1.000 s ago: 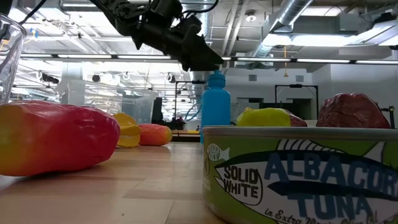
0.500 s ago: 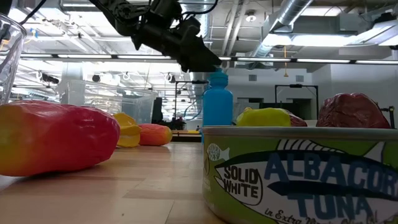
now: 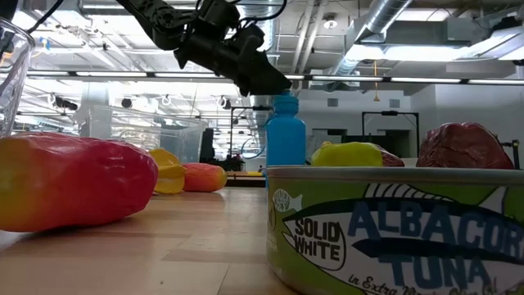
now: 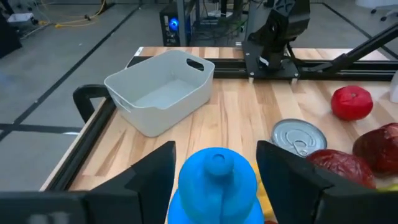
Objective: Pick & Place Food Item
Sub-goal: Put the blue water bottle into the transparent bin
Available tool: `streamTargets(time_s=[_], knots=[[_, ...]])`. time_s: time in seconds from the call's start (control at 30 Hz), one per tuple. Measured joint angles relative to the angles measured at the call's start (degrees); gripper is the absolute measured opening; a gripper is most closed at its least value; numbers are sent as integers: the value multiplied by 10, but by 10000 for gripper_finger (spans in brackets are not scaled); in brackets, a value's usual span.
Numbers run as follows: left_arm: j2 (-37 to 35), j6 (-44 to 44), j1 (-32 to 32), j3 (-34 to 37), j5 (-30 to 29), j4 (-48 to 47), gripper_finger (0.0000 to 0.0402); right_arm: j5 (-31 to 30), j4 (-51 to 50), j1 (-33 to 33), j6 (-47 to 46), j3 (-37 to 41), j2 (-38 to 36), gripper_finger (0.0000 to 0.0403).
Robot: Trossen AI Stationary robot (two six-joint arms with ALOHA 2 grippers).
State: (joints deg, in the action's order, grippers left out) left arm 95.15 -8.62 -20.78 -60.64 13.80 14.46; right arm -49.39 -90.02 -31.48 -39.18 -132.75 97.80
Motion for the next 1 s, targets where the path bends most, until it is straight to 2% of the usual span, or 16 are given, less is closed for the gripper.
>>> streamTargets(time_s=[0.37,0.5,0.8,0.9,1.0], knots=[[32,15,8,0,0,31,208,0,0,1,2,0,0,255],[26,14,4,0,-1,30,175,0,0,1,2,0,0,255],[31,13,2,0,17,32,70,0,0,1,2,0,0,255],[31,12,2,0,18,35,52,0,0,1,2,0,0,255],[31,11,2,0,19,35,51,0,0,1,0,0,0,255]])
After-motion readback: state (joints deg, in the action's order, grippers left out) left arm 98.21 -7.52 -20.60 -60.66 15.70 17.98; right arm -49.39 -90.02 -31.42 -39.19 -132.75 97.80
